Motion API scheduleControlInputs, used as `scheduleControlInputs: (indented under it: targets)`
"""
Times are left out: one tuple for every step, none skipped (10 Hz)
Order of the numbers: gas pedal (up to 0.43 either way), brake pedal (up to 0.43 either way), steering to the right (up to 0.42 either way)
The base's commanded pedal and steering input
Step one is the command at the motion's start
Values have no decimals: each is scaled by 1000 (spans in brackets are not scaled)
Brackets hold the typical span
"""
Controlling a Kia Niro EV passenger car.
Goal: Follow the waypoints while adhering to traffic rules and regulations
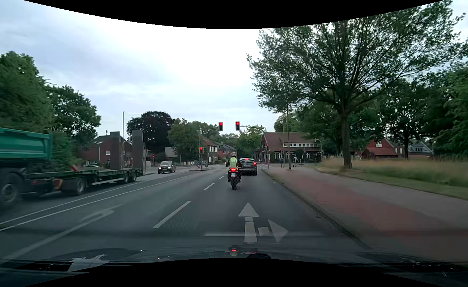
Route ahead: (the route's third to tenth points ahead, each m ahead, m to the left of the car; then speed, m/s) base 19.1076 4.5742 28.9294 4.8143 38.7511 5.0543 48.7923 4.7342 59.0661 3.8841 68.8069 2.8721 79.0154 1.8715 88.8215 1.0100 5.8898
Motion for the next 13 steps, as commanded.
scheduleControlInputs:
  targets:
    - [0, 280, 33]
    - [0, 287, 29]
    - [0, 299, 25]
    - [0, 311, 23]
    - [0, 311, 23]
    - [0, 317, 23]
    - [0, 311, 23]
    - [0, 311, 23]
    - [0, 311, 22]
    - [0, 311, 20]
    - [0, 305, 20]
    - [0, 287, 17]
    - [0, 268, 13]
